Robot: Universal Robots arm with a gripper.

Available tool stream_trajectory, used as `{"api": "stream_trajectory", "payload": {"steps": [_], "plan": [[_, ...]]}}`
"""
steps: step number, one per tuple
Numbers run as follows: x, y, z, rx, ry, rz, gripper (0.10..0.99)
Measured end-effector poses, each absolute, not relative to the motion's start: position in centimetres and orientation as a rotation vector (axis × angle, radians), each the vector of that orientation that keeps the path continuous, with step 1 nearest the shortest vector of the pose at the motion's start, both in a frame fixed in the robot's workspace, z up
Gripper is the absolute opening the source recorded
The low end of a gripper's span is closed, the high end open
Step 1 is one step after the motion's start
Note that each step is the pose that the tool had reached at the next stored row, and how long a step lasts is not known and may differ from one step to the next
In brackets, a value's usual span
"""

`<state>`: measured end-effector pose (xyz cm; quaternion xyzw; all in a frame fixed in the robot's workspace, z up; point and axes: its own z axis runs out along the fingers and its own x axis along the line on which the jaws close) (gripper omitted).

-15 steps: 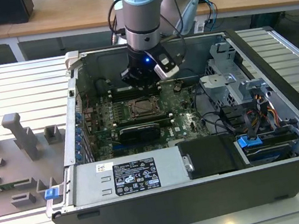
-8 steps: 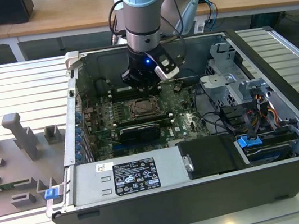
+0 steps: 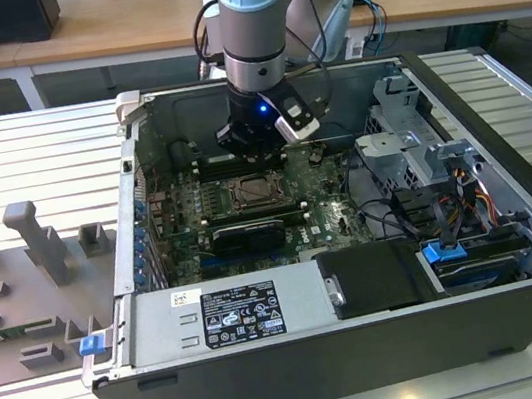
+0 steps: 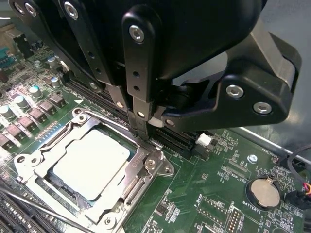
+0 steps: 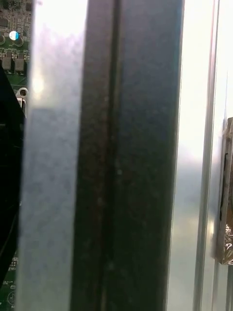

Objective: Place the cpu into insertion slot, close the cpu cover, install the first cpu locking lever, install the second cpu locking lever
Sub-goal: 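Install the first cpu locking lever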

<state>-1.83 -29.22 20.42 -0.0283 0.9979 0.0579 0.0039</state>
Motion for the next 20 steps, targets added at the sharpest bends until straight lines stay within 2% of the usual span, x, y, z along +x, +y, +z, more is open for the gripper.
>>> {"api": "stream_trajectory", "payload": {"steps": [20], "plan": [[-1.72, -29.21, 20.08, -0.089, 3.129, 0.164, 0.106]]}}
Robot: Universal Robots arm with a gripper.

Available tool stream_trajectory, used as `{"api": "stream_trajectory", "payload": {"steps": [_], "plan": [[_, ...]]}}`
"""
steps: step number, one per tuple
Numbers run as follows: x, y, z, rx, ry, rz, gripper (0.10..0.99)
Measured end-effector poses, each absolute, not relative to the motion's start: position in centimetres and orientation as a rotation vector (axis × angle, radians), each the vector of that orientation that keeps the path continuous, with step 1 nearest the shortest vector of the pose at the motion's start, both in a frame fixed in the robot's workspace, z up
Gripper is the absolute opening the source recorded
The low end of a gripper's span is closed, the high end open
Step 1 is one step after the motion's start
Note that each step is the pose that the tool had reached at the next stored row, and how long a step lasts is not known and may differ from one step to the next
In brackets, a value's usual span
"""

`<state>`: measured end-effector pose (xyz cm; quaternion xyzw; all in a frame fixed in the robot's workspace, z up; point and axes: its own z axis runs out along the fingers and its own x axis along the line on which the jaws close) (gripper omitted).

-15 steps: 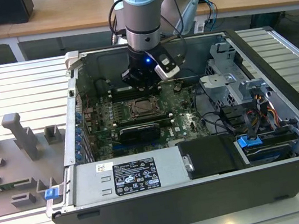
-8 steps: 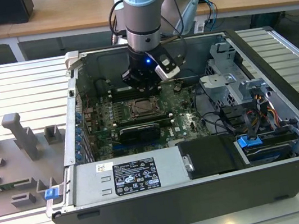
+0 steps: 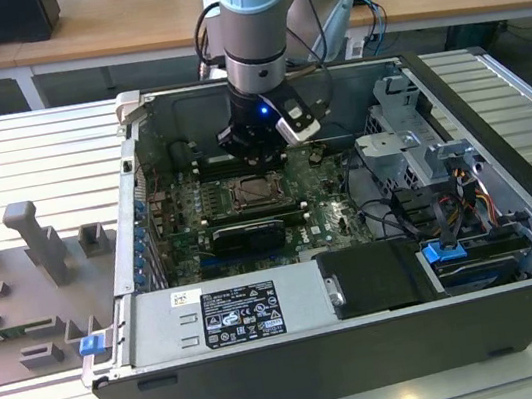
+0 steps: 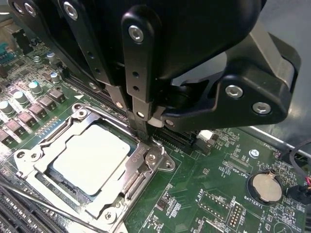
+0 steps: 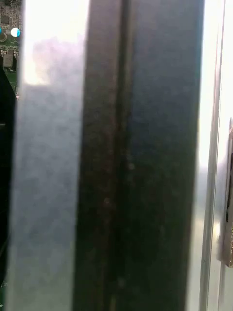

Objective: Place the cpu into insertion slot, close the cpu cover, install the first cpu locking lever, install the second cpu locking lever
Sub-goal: 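Install the first cpu locking lever, then install the second cpu locking lever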

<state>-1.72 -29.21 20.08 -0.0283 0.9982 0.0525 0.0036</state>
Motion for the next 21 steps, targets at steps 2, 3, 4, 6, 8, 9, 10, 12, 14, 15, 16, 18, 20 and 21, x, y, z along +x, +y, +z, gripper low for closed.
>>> {"api": "stream_trajectory", "payload": {"steps": [2, 3, 4, 6, 8, 9, 10, 12, 14, 15, 16, 18, 20, 21], "plan": [[-1.7, -29.2, 20.5, -0.089, 3.128, 0.166, 0.106], [-1.7, -29.2, 20.8, -0.089, 3.129, 0.165, 0.106], [-1.7, -29.2, 21.2, -0.089, 3.129, 0.165, 0.106], [-1.7, -29.2, 21.3, -0.089, 3.13, 0.165, 0.106], [-1.7, -29.3, 21.3, -0.089, 3.131, 0.164, 0.106], [-1.7, -29.4, 21.2, -0.089, 3.13, 0.164, 0.106], [-1.7, -29.4, 21.2, -0.089, 3.13, 0.164, 0.106], [-1.7, -29.5, 21.2, -0.089, 3.13, 0.164, 0.106], [-1.7, -29.6, 21.2, -0.089, 3.13, 0.164, 0.106], [-1.7, -29.7, 21.2, -0.089, 3.13, 0.164, 0.106], [-1.7, -29.7, 21.2, -0.089, 3.13, 0.164, 0.106], [-1.7, -29.8, 21.2, -0.089, 3.13, 0.164, 0.106], [-1.7, -29.9, 21.2, -0.089, 3.13, 0.164, 0.106], [-1.7, -29.9, 21.2, -0.089, 3.13, 0.164, 0.106]]}}
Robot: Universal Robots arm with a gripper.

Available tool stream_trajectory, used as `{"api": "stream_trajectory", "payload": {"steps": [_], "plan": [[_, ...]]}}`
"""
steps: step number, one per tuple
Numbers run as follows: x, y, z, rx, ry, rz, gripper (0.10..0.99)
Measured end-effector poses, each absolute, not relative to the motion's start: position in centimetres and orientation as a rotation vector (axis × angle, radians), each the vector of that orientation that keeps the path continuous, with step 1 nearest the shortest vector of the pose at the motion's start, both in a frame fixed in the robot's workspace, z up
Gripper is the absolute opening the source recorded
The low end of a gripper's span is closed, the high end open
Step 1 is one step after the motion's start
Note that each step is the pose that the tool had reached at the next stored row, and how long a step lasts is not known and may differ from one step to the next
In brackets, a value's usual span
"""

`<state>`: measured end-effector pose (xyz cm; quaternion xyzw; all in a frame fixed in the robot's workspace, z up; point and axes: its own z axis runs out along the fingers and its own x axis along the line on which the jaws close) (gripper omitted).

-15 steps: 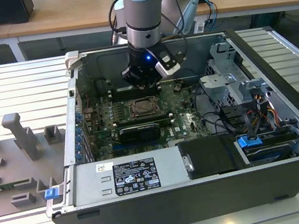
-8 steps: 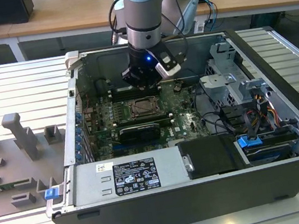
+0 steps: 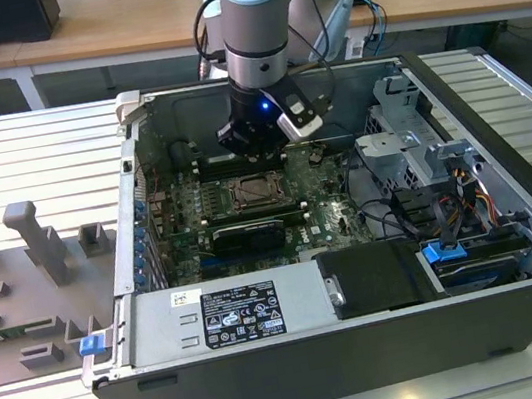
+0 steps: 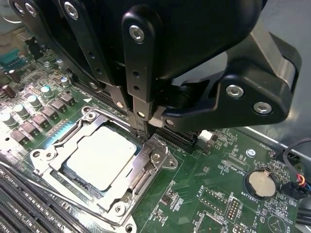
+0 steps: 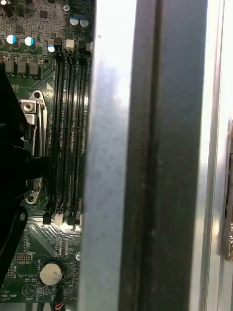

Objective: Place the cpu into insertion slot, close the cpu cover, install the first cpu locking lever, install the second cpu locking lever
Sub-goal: 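Install the second cpu locking lever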

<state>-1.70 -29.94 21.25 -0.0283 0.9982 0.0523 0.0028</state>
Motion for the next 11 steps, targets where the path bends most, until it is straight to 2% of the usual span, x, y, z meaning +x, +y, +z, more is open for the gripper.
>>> {"api": "stream_trajectory", "payload": {"steps": [11], "plan": [[-1.7, -30.88, 22.14, -0.076, 3.13, 0.164, 0.106]]}}
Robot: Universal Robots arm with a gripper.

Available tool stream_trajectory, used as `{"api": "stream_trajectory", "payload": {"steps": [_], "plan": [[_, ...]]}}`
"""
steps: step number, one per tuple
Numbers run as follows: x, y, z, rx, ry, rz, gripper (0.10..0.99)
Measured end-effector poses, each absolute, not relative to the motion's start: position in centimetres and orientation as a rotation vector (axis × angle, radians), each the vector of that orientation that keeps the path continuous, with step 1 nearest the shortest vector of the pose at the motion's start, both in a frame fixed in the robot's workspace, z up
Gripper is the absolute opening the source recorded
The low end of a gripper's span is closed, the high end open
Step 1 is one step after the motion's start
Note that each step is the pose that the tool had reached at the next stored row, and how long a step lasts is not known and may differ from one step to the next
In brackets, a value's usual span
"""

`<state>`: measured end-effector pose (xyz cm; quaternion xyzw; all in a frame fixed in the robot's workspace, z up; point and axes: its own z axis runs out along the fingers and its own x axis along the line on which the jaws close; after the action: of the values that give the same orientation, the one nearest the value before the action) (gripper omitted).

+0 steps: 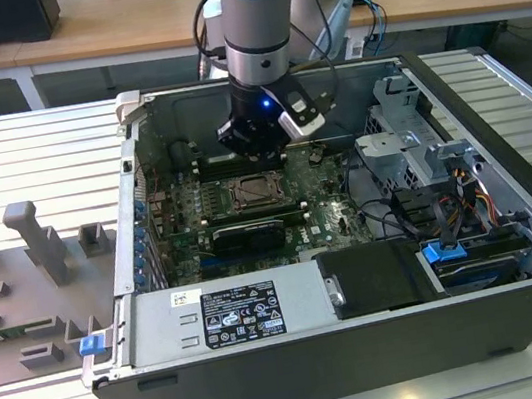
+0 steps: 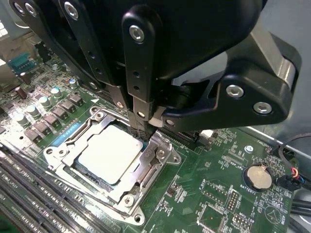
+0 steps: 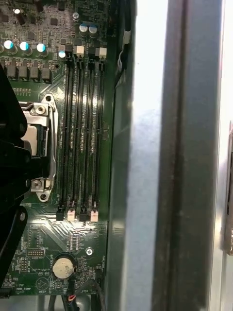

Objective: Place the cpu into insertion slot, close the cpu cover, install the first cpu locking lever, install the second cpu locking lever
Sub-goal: 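Install the second cpu locking lever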

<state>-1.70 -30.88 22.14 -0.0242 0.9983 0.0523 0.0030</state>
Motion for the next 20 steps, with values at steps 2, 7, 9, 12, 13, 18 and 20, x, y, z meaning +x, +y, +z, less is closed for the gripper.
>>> {"api": "stream_trajectory", "payload": {"steps": [2, 7, 9, 12, 13, 18, 20], "plan": [[-1.7, -31.1, 22.1, -0.075, 3.13, 0.164, 0.106], [-1.7, -31.7, 22.1, -0.073, 3.13, 0.164, 0.106], [-1.7, -31.7, 22.2, -0.074, 3.131, 0.163, 0.106], [-1.7, -31.7, 22.7, -0.073, 3.13, 0.164, 0.106], [-1.7, -31.7, 23.1, -0.073, 3.13, 0.164, 0.106], [-1.7, -32.1, 23.3, -0.073, 3.13, 0.163, 0.106], [-1.7, -32.8, 23.3, -0.073, 3.131, 0.16, 0.106]]}}
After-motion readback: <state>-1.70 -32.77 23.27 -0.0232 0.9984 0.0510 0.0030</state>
